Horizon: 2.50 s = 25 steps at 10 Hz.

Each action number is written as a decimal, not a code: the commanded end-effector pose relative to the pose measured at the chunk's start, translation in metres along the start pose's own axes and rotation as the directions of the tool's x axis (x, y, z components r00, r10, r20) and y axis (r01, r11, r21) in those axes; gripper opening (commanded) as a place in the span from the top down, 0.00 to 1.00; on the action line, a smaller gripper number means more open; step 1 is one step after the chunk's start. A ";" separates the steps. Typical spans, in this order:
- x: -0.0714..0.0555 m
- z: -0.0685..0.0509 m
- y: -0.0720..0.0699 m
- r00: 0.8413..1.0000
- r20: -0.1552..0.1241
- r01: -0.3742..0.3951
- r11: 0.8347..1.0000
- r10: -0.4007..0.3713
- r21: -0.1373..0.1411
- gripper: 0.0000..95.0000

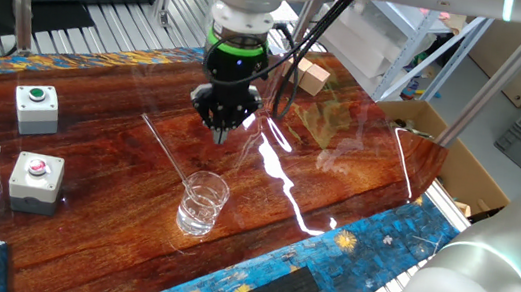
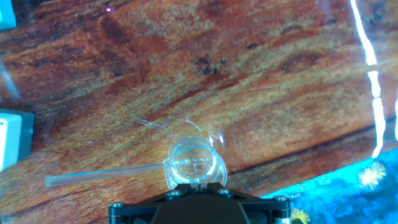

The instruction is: Stir the beaker with a glass rod

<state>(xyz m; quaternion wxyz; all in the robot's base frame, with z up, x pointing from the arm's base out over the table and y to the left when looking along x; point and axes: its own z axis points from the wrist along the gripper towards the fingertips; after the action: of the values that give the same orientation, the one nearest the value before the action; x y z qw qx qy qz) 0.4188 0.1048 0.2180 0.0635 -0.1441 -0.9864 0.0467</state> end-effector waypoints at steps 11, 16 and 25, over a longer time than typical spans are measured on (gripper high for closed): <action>-0.002 0.005 0.005 0.995 0.081 0.053 0.994 -0.060 0.092 1.00; -0.002 0.005 0.005 0.996 0.077 0.047 0.996 -0.053 0.075 1.00; 0.007 -0.006 0.033 0.999 0.048 -0.002 0.999 0.000 0.035 1.00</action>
<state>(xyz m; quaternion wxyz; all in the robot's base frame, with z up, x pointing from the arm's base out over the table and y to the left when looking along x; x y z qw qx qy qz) 0.4216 0.1379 0.2206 0.0414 -0.1413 -0.9869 0.0658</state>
